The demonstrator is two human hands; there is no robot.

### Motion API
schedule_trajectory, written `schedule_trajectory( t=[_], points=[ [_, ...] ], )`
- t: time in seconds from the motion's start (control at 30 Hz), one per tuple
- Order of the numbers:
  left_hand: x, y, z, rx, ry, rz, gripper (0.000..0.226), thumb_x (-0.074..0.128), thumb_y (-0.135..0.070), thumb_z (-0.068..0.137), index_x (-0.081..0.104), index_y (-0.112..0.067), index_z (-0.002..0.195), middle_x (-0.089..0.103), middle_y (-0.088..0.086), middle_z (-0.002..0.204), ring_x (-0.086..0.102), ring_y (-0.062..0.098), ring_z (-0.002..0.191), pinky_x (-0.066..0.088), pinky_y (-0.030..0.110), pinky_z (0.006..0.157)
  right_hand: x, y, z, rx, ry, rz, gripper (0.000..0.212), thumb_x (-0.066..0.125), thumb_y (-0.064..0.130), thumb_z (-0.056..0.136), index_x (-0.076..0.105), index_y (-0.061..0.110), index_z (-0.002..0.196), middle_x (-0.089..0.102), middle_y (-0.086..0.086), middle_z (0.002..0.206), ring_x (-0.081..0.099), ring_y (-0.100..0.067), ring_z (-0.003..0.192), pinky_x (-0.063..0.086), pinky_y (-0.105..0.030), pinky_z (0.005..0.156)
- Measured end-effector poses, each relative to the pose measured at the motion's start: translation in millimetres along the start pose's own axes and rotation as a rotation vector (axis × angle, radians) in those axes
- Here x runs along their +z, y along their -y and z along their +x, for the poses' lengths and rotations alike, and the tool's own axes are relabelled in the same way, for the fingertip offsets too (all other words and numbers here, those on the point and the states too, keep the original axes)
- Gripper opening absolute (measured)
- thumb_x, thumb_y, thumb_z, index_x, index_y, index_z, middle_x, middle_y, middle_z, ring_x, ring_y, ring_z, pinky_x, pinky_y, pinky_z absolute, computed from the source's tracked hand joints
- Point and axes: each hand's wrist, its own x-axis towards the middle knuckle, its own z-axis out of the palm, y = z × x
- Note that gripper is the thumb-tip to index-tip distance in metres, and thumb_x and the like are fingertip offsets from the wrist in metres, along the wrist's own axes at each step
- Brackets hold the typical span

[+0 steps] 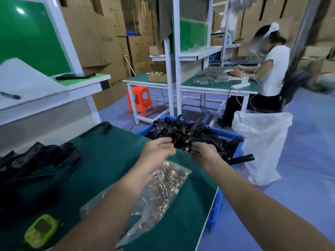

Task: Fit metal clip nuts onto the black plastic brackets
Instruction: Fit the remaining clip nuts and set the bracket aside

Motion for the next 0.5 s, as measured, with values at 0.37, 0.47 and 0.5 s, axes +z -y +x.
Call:
schedule_trajectory(
  t=[0.37, 0.47, 0.5],
  points=[
    [-110.3, 76.3, -99.0, 0.097, -0.611, -0.1, 0.023, 0.073, -0.002, 0.08, 0.081, -0.024, 0.078, 0.076, 0.003, 0.069, 0.069, 0.011, 0.059, 0.049, 0.015, 0.053, 106.2, -75.8, -143.1, -0.582, 0.357, -0.704, 0.028, 0.061, 0.006, 0.085, 0.076, 0.029, 0.076, 0.073, 0.018, 0.076, 0.067, -0.001, 0.074, 0.051, -0.015, 0.065],
    [-150.5, 108.3, -132.3, 0.029, -0.738, -0.044, 0.026, 0.073, -0.003, 0.085, 0.08, -0.025, 0.076, 0.077, -0.001, 0.072, 0.073, 0.013, 0.069, 0.056, 0.023, 0.065, 130.5, -93.7, -172.3, -0.608, 0.577, -0.912, 0.028, 0.058, 0.009, 0.088, 0.076, 0.03, 0.08, 0.072, 0.021, 0.075, 0.065, 0.003, 0.068, 0.049, -0.011, 0.061],
    [-164.0, 120.1, -145.4, -0.007, -0.764, -0.016, 0.026, 0.072, -0.003, 0.087, 0.08, -0.025, 0.077, 0.078, -0.004, 0.074, 0.074, 0.014, 0.072, 0.057, 0.028, 0.07, 137.8, -102.4, -176.8, -0.614, 0.622, -1.017, 0.029, 0.055, 0.01, 0.088, 0.076, 0.029, 0.083, 0.073, 0.019, 0.078, 0.065, 0.002, 0.068, 0.051, -0.013, 0.061]
  ],
)
